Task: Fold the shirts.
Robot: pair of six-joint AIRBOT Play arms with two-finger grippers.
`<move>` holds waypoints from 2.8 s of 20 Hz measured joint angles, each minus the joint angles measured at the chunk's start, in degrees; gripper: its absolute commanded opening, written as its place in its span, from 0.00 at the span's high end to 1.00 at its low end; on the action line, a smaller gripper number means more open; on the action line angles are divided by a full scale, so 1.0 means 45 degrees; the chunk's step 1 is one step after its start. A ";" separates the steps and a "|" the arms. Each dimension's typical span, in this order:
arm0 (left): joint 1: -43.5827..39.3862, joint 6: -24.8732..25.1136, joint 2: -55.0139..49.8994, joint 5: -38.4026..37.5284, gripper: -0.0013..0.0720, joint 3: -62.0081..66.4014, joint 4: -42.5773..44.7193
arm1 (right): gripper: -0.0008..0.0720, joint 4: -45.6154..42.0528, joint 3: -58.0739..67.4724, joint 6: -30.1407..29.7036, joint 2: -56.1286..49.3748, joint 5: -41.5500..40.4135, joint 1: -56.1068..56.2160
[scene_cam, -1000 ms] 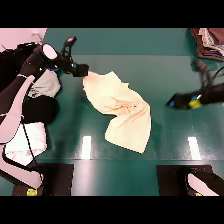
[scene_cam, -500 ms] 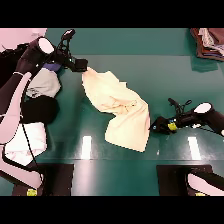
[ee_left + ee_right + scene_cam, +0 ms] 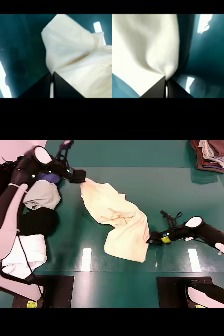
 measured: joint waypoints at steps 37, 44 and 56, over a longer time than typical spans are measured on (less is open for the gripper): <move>0.0005 -0.0102 0.3196 0.1447 0.38 -0.3594 0.2929 | 0.97 -0.3891 0.6533 0.2613 0.0083 0.0209 -0.1166; 0.0622 -0.0631 0.1719 0.0831 0.16 -0.3449 0.3099 | 0.47 -0.3774 0.8990 0.2589 -0.2773 0.0165 -0.0865; 0.1865 -0.0986 0.6907 -0.0967 0.16 -1.2356 0.0831 | 0.47 -0.3789 0.6076 0.2161 0.1399 0.1350 -0.2331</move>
